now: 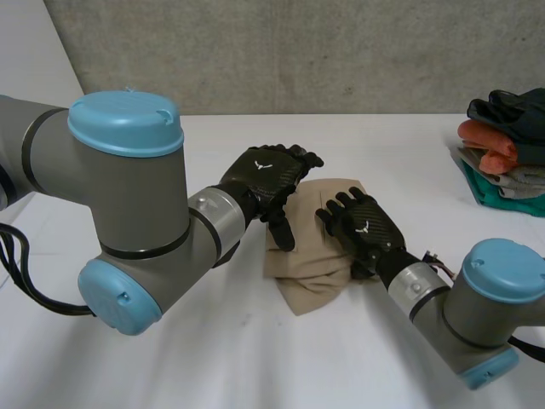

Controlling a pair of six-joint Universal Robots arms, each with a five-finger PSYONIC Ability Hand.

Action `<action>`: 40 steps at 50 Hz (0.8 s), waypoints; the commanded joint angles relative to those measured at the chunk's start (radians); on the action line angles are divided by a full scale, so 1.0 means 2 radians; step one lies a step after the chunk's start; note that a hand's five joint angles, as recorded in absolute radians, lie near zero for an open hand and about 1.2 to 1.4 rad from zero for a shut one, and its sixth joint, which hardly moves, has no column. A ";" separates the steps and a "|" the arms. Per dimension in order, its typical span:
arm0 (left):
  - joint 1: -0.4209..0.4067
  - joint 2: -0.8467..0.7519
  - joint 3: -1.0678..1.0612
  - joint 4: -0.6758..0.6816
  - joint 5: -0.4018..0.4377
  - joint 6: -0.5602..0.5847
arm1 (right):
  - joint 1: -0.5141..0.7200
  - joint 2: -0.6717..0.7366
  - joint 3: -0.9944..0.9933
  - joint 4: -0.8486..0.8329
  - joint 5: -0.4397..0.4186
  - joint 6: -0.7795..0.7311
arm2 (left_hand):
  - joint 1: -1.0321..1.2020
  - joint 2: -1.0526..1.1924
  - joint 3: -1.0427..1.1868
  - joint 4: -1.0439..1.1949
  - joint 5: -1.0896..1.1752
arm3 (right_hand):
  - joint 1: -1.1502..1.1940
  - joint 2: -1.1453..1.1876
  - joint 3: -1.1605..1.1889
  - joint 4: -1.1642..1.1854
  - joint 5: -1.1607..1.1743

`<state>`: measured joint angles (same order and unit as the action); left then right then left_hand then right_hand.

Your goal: Fold the laundry.

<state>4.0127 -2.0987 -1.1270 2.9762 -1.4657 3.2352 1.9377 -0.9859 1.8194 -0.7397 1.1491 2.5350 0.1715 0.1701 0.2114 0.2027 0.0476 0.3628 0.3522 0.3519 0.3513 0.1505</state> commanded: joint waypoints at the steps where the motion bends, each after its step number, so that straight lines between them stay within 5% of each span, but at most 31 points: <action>1: 0.000 0.005 -0.006 0.001 0.000 0.000 | 0.005 0.029 -0.052 0.002 0.017 0.026 | 0.021 0.022 0.001 0.005 -0.004 | 0.170 0.175 0.175 0.176 0.189; 3: 0.000 0.005 -0.007 0.001 0.000 0.000 | 0.006 0.034 -0.064 0.003 0.027 0.029 | 0.020 0.020 0.000 0.004 -0.006 | 0.299 0.305 0.305 0.305 0.318; 4: 0.000 0.006 -0.007 0.001 0.000 0.000 | 0.005 0.036 -0.077 0.004 0.043 0.033 | 0.021 0.022 0.001 0.005 -0.004 | 0.501 0.506 0.506 0.506 0.519; 5: 0.000 0.007 -0.007 0.001 0.000 0.000 | 0.005 0.035 -0.083 0.005 0.054 0.033 | 0.020 0.020 0.000 0.004 -0.006 | 0.517 0.522 0.522 0.522 0.535; 12: 0.001 0.022 -0.010 0.001 0.000 0.000 | 0.001 0.021 -0.153 0.014 0.100 0.055 | 0.021 0.022 0.001 0.005 -0.004 | 0.517 0.522 0.522 0.522 0.536; 24: 0.001 0.042 -0.009 0.015 0.001 0.000 | -0.042 0.003 -0.305 0.112 0.043 0.147 | 0.021 0.022 0.001 0.005 -0.004 | 0.517 0.522 0.522 0.522 0.536; 40: -0.011 0.045 0.010 0.031 0.003 0.000 | -0.179 0.060 -0.543 0.057 0.038 0.278 | 0.021 0.022 0.001 0.005 -0.004 | 0.517 0.522 0.522 0.522 0.536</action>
<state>4.0043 -2.0137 -1.1130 3.0380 -1.4605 3.2353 1.6986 -0.9407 0.8848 -0.5734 1.2421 2.9608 0.1716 0.1702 0.2114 0.2027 0.0476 1.0537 1.1525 1.1651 1.2000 0.9616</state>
